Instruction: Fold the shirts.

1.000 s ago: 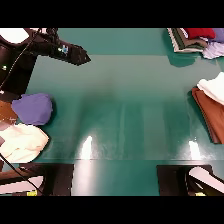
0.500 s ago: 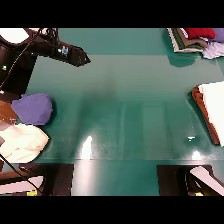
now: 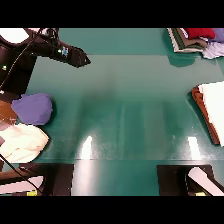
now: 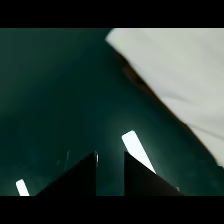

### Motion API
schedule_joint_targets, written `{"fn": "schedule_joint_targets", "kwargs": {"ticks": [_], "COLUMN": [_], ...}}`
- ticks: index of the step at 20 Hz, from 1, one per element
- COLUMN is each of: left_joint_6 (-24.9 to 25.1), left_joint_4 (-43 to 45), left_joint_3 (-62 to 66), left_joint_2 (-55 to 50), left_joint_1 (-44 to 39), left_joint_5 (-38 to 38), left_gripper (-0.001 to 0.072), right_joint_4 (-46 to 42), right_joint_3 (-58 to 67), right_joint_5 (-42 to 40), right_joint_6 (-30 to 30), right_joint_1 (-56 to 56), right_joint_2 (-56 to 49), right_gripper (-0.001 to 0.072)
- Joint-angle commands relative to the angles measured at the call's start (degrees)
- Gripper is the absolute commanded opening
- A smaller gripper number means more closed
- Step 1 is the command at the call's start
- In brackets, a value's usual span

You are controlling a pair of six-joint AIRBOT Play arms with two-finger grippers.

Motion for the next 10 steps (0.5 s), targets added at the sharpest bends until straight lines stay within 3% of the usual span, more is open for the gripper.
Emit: {"fn": "schedule_joint_targets", "kwargs": {"ticks": [1,2,10], "left_joint_6": [0.0,0.0,0.0], "left_joint_4": [-0.1,-0.1,-0.3], "left_joint_3": [0.0,0.0,0.0], "left_joint_2": [0.0,0.0,0.0], "left_joint_1": [0.0,0.0,0.0], "left_joint_5": [0.3,0.9,2.5], "left_gripper": [0.0023,0.0023,0.0023], "right_joint_4": [3.8,3.8,3.8], "right_joint_3": [0.3,0.3,0.3], "right_joint_5": [-2.7,-3.5,-2.6], "right_joint_6": [0.2,0.2,0.2], "right_joint_1": [13.6,16.7,25.3], "right_joint_2": [0.0,0.0,0.0], "right_gripper": [0.0055,0.0015,0.0015]}}
